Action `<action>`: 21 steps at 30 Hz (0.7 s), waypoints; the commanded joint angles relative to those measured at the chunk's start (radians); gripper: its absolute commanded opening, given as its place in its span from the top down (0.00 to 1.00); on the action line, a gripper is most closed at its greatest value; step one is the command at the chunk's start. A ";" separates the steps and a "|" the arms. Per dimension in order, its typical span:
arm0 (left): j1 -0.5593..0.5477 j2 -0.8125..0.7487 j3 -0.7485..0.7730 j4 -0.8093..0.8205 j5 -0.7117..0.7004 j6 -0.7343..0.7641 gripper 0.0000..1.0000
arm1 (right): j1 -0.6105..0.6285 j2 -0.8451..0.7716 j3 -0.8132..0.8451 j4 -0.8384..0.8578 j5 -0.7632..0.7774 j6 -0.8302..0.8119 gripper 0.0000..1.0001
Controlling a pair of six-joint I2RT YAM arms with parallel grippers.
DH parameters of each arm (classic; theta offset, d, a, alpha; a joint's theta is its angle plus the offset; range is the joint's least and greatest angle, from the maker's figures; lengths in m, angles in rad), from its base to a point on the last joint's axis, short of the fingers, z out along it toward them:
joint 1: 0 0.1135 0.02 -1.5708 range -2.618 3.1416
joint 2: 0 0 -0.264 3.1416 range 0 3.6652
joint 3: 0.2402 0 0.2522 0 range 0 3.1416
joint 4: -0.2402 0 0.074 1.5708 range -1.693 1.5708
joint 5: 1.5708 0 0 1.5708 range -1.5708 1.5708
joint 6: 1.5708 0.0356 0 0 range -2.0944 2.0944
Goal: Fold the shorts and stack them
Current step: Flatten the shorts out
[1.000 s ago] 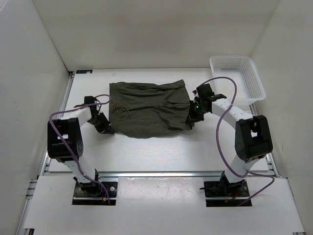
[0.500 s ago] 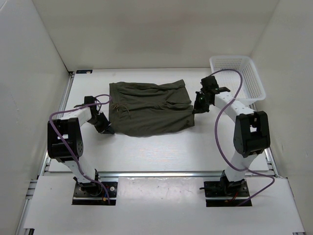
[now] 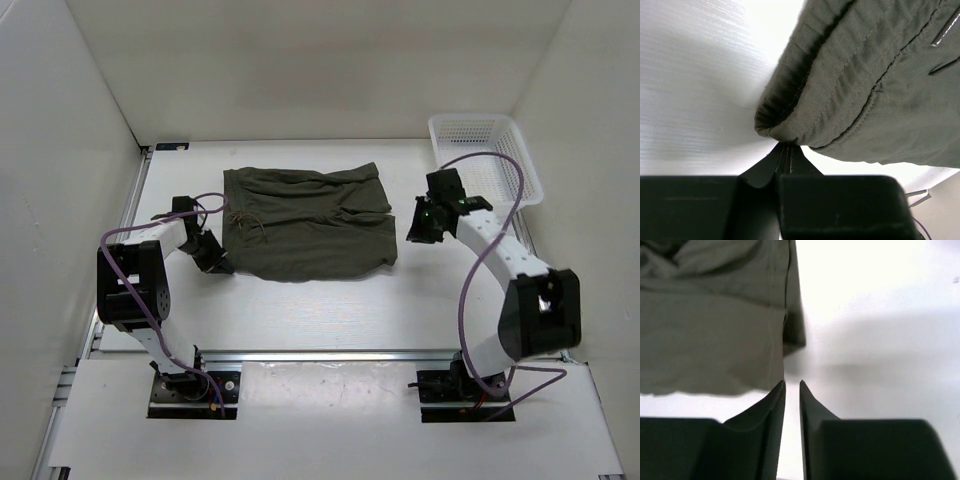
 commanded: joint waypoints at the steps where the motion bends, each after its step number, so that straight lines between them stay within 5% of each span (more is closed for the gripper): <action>1: 0.002 -0.047 0.025 0.002 -0.014 0.012 0.90 | 0.018 -0.092 -0.095 0.007 -0.077 0.032 0.79; 4: 0.002 -0.047 0.025 0.002 -0.014 0.012 0.90 | 0.047 -0.123 -0.190 0.061 -0.211 0.087 0.54; 11: 0.002 -0.047 0.034 0.002 -0.014 0.012 0.90 | 0.066 -0.062 -0.239 0.151 -0.265 0.136 0.47; 15: 0.002 -0.047 0.034 -0.007 -0.014 0.012 0.90 | 0.066 0.001 -0.178 0.151 -0.242 0.092 0.47; 21: 0.002 -0.047 0.034 -0.007 -0.014 0.012 0.90 | 0.066 0.056 -0.129 0.160 -0.208 0.079 0.69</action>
